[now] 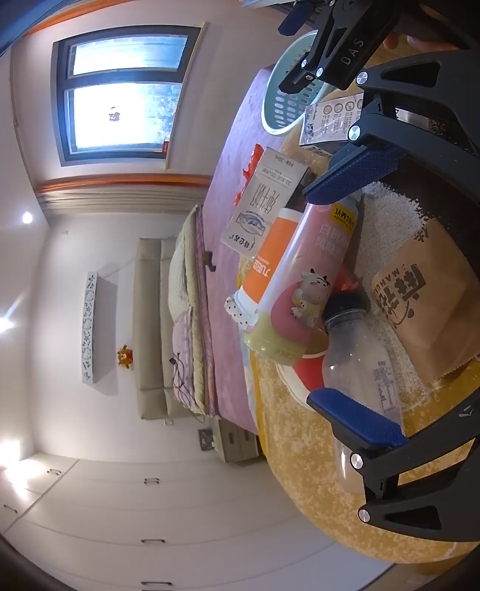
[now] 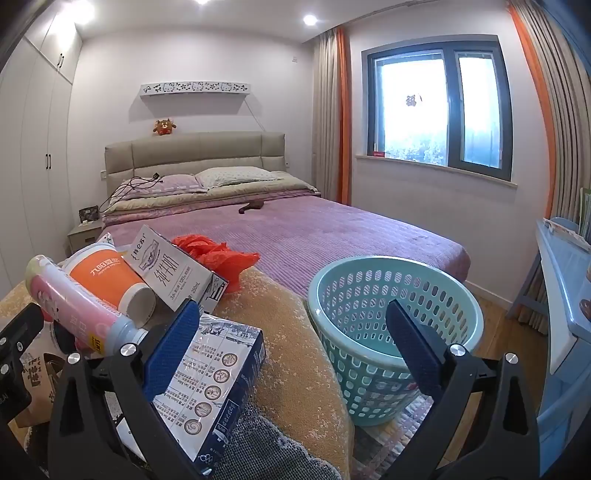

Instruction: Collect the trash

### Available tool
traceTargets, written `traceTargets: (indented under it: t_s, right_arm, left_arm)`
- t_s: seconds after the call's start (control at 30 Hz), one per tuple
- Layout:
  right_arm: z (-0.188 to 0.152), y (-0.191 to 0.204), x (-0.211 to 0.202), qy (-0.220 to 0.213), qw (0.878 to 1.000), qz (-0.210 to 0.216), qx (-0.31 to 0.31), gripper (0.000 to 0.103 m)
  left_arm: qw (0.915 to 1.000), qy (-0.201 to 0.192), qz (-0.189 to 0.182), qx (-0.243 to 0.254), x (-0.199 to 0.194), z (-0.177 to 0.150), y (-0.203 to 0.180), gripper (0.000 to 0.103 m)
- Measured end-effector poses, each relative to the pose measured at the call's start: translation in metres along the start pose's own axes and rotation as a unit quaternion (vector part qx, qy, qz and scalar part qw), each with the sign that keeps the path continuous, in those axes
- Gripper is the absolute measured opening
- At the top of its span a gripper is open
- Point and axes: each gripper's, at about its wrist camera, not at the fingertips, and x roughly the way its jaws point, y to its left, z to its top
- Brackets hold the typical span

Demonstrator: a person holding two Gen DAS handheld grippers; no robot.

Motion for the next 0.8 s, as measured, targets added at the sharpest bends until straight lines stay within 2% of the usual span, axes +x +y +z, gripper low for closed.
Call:
traceTargets:
  t_s: [0.8]
  right_arm:
    - [0.0005, 0.0025, -0.0014, 0.000, 1.000, -0.001, -0.003, 0.096]
  left_arm:
    - [1.0000, -0.002, -0.001, -0.002, -0.0017, -0.0005, 0.0021, 0.096]
